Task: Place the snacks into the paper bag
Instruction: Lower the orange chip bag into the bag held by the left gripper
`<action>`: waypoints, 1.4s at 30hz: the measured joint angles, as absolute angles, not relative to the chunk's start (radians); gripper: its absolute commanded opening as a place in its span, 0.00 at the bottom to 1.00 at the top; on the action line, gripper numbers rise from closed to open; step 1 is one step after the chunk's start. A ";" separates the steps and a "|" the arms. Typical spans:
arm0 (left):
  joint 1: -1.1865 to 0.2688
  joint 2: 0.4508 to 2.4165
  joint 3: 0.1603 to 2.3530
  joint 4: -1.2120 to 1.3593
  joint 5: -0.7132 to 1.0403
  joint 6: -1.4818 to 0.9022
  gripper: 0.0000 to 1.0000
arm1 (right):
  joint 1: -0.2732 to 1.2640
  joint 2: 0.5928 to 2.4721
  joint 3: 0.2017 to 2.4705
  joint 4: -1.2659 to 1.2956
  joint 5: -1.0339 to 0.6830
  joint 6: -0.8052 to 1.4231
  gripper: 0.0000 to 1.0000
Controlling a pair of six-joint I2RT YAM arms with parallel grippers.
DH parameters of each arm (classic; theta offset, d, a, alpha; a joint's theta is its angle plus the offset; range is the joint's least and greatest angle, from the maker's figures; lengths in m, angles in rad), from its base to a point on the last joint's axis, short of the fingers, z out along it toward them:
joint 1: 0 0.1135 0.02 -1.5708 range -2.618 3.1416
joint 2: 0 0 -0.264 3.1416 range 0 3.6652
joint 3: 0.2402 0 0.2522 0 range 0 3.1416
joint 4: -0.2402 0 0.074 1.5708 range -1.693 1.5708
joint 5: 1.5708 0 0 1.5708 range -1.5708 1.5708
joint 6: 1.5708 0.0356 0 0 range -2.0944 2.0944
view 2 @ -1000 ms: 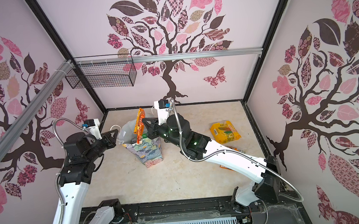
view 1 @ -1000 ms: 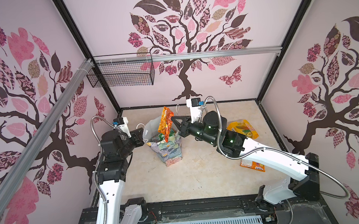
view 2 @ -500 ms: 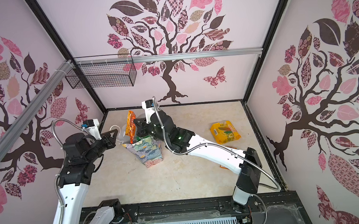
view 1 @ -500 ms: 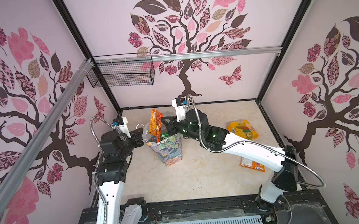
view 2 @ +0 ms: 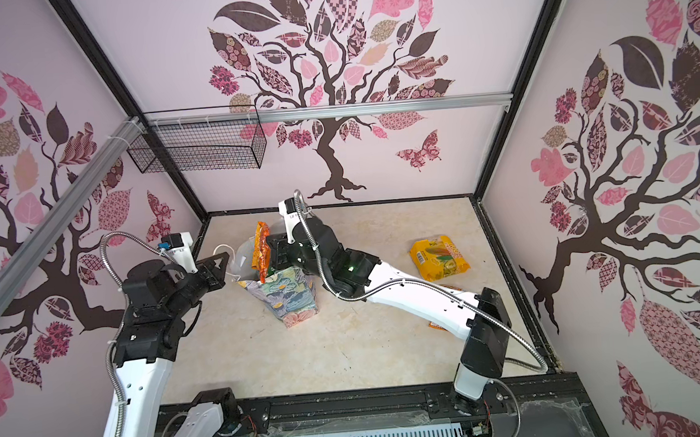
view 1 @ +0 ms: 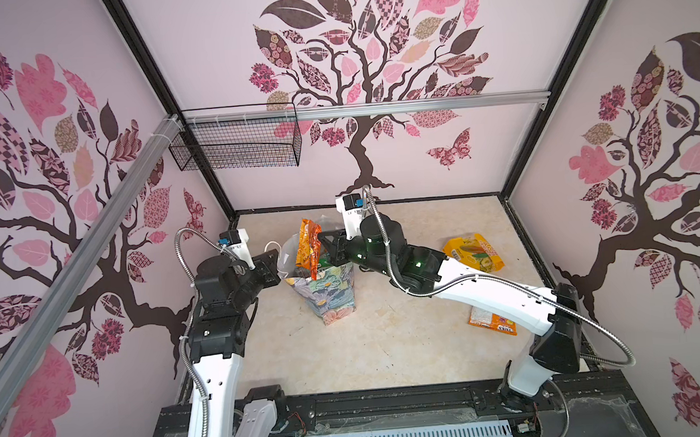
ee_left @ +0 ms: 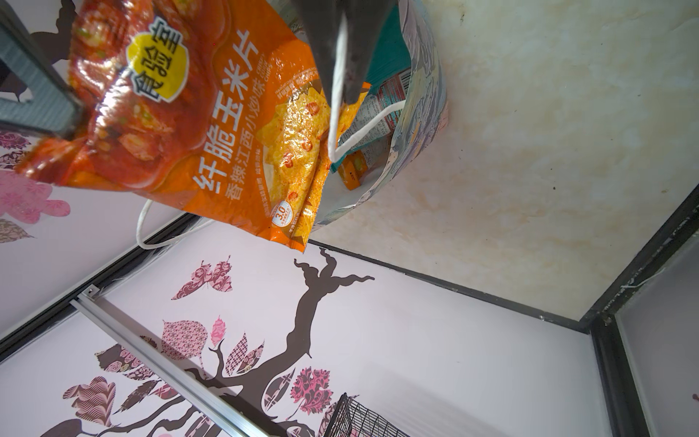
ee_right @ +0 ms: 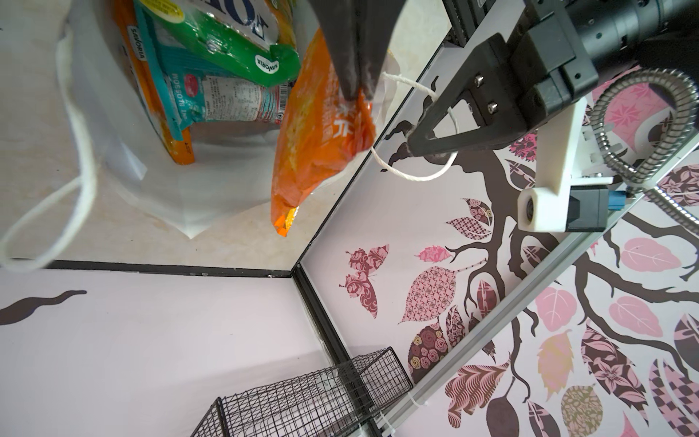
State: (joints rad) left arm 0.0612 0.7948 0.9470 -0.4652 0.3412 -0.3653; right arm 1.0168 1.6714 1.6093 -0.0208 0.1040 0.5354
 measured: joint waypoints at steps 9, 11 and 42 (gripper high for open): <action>0.061 0.795 0.947 -0.465 0.341 -0.365 0.00 | 0.992 1.703 1.613 -0.036 0.075 0.538 0.05; 0.061 0.795 0.947 -0.465 0.341 -0.365 0.00 | 0.989 1.709 1.613 -0.044 0.077 0.537 0.09; 0.061 0.812 0.952 -0.485 0.313 -0.347 0.00 | 0.986 1.514 1.531 -0.117 0.069 0.459 0.50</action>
